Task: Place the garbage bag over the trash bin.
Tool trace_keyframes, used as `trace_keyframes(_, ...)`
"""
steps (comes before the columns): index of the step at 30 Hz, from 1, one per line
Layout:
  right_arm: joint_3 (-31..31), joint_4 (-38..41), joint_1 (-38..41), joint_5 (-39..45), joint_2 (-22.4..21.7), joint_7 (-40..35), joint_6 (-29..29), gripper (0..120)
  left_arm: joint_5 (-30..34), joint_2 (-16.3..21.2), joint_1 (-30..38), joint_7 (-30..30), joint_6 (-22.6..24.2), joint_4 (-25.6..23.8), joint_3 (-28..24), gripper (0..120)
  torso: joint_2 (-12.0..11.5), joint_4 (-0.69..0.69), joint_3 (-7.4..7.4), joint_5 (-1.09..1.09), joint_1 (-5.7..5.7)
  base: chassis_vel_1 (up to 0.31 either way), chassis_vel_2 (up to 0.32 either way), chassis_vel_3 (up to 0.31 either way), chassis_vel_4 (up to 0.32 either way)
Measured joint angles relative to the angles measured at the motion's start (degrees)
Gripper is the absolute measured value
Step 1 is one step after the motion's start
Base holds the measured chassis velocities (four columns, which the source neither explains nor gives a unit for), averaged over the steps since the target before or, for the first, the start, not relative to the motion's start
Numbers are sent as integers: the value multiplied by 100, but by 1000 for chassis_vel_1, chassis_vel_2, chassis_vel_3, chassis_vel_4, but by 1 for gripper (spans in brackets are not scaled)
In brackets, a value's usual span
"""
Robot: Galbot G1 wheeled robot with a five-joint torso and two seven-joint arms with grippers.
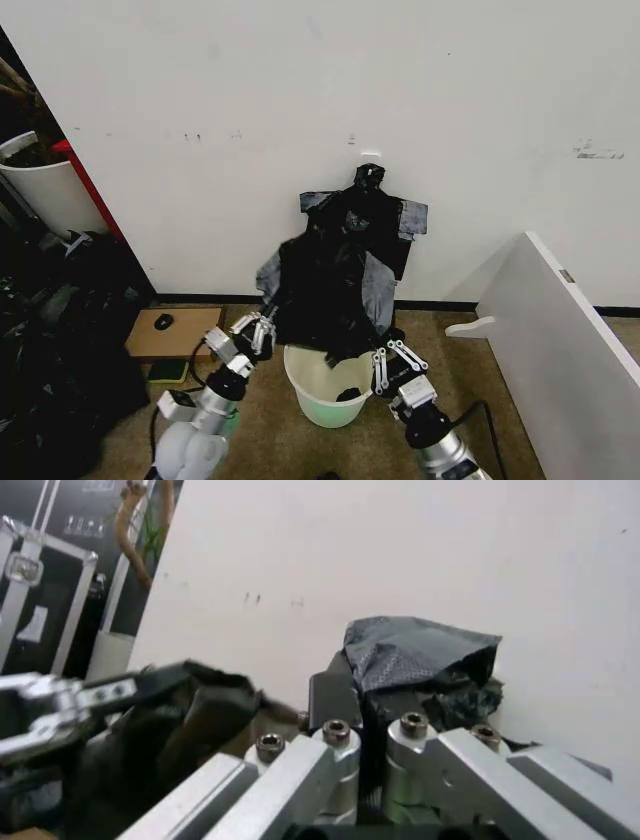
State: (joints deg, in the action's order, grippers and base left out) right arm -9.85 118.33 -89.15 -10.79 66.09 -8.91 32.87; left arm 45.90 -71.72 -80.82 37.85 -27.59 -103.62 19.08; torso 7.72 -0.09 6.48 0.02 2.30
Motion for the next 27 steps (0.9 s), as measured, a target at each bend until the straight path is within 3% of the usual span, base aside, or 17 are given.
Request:
trace_keyframes(11,106,-710,257,322,13,17,-36,0,-246,-95,307,173,-5,939,-104,0,0,-1,0,0,0,0,0,0,0)
trace_keyframes(20,332,-1010,323,758,58,217,-35,0,-618,-35,292,172,-188,1246,-49,0,0,0,0,0,0,0,0,0,0)
trace_keyframes(27,542,-1250,377,1471,129,778,4,0,-709,-7,275,192,-336,1458,17,0,0,-1,0,-1,0,0,0,0,0)
